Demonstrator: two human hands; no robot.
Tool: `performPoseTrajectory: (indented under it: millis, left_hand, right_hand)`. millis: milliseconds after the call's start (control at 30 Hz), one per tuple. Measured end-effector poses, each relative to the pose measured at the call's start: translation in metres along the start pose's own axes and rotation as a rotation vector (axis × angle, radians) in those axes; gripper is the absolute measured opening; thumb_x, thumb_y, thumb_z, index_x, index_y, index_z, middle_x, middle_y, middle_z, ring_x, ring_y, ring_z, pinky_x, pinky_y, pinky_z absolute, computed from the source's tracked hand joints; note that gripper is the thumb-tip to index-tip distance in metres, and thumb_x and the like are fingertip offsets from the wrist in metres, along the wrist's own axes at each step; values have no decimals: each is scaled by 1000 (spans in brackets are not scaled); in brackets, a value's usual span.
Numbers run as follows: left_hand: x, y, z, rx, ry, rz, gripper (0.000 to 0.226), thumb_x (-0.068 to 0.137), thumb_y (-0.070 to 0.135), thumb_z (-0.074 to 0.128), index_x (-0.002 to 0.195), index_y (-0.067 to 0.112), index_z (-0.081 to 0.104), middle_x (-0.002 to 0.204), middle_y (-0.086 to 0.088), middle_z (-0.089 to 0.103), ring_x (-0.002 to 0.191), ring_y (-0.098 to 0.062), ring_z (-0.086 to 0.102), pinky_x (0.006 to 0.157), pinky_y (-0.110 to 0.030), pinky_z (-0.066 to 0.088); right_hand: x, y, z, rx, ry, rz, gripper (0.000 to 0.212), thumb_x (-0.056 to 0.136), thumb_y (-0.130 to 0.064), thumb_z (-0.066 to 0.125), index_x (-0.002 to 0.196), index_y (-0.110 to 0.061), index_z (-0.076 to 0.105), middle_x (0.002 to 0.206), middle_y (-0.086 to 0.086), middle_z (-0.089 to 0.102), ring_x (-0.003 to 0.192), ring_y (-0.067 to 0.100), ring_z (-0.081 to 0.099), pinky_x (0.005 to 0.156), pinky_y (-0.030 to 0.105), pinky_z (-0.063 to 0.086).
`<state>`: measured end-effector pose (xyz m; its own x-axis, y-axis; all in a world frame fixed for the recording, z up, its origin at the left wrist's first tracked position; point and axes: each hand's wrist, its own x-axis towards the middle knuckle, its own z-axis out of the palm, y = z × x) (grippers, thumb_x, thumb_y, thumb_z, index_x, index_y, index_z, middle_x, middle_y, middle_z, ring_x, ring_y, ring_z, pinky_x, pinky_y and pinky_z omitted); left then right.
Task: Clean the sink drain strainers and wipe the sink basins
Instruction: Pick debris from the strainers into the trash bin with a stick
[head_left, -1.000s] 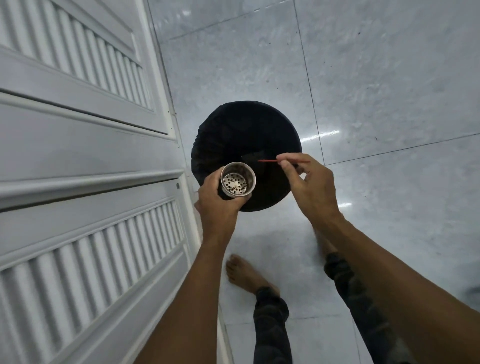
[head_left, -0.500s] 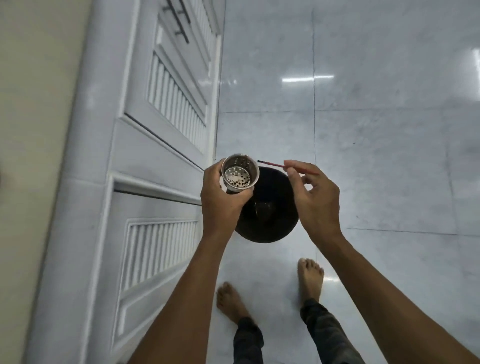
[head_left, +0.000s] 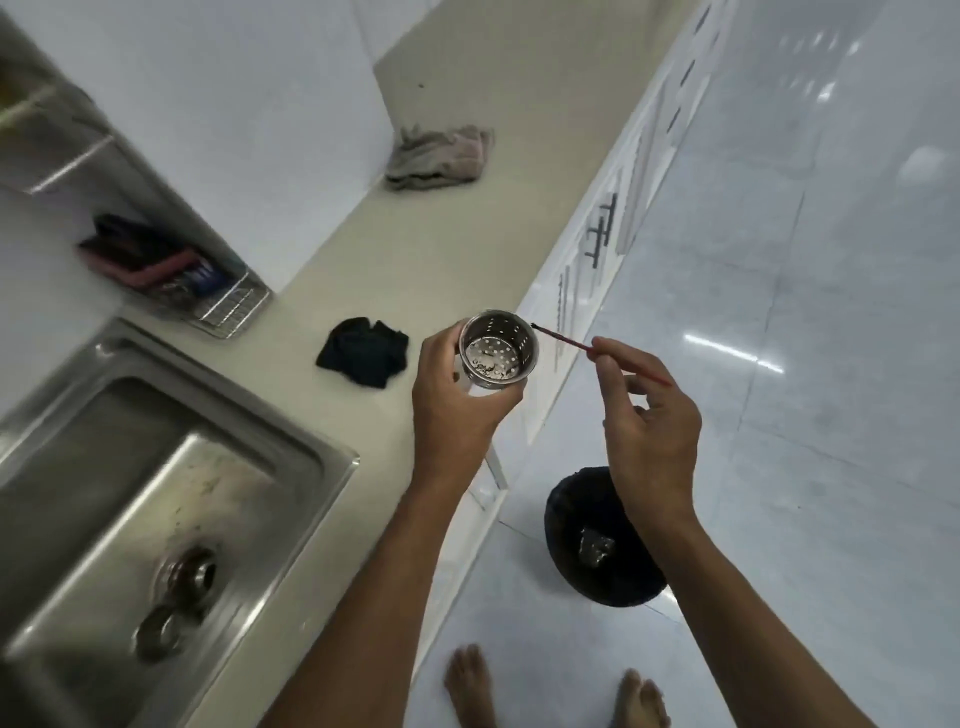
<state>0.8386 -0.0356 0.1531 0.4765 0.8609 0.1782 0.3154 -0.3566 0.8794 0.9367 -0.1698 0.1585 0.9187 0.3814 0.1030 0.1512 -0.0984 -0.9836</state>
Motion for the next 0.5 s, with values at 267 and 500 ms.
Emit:
performPoseTrajectory:
  millis: [267,500]
  left_hand:
    - [-22,-64,-160,75,326,-172,70,64,37,91,128,31,61,122,13,64,111,-6,64,95,-36,56]
    - [-62,-150,-267,180,486,-372,73,65,23,96,129,20,61,122,3,65,110,-16,64,97,-39,55]
  right_hand:
    - [-64,-52,127,88,-300,-97,18,100,-33,61,114,-32,73,112,-20,71,92,9,67,61,18,51]
    - [-138,-49,226,101,-585,-146,22,100,-23,61,118,-18,73,112,-16,70,101,0,65,75,12,52]
